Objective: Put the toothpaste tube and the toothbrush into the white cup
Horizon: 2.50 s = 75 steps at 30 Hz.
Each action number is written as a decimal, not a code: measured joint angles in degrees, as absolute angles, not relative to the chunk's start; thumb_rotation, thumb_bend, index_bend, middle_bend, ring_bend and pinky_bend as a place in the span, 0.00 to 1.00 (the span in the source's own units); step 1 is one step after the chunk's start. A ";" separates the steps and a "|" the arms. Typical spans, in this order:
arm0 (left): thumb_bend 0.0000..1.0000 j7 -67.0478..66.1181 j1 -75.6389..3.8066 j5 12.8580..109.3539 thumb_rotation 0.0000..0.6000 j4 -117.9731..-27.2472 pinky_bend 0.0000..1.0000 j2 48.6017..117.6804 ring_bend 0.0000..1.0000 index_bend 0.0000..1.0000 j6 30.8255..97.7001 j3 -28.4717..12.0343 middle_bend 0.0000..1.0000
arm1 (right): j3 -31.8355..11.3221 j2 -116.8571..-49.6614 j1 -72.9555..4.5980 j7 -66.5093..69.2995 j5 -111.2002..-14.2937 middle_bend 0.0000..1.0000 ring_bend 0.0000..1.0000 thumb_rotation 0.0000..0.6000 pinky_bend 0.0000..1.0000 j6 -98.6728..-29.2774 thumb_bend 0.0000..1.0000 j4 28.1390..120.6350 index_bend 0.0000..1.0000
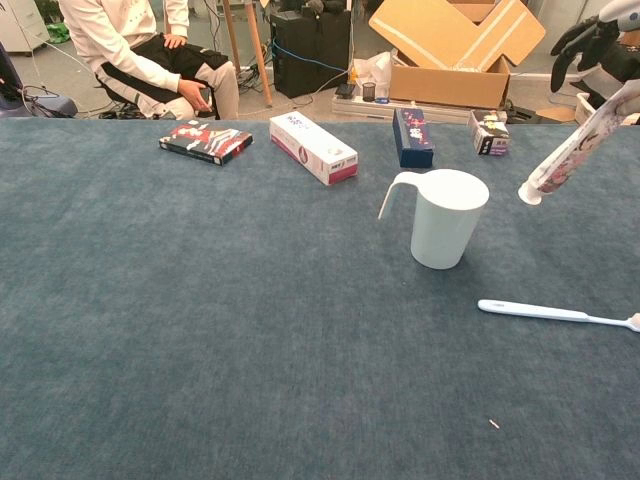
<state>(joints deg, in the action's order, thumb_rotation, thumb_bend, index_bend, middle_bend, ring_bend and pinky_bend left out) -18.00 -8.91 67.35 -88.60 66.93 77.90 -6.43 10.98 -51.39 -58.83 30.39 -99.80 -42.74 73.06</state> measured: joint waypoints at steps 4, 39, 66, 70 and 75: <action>0.00 -17.76 -8.77 67.67 1.00 -89.00 0.24 66.56 0.25 0.19 78.12 -6.32 0.40 | 9.43 -48.44 -58.67 27.97 -98.33 0.26 0.00 1.00 0.18 -42.74 0.32 77.46 0.77; 0.00 -11.74 -4.39 70.61 1.00 -90.66 0.24 62.60 0.25 0.19 82.09 -4.74 0.40 | -4.50 -39.40 -56.49 9.97 -86.73 0.26 0.00 1.00 0.18 -36.15 0.32 102.15 0.78; 0.00 -7.91 -2.81 70.99 1.00 -88.01 0.24 63.05 0.25 0.19 81.52 -4.44 0.40 | -5.24 -48.69 -55.99 9.92 -85.26 0.26 0.00 1.00 0.18 -30.26 0.32 95.37 0.78; 0.00 -7.58 -2.62 71.05 1.00 -87.72 0.24 63.19 0.25 0.19 81.50 -4.46 0.40 | -5.13 -49.98 -56.20 10.34 -85.37 0.26 0.00 1.00 0.18 -29.56 0.32 94.41 0.78; 0.00 -7.52 -2.70 71.34 1.00 -87.64 0.24 63.37 0.25 0.19 81.45 -4.58 0.40 | -5.08 -51.54 -56.44 11.28 -85.40 0.26 0.00 1.00 0.18 -28.99 0.32 93.16 0.78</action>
<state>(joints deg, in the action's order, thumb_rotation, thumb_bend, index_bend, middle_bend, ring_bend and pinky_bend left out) -7.52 -2.70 71.34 -87.64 63.37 81.45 -4.58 -5.08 -51.54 -56.44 11.28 -85.40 -28.99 93.16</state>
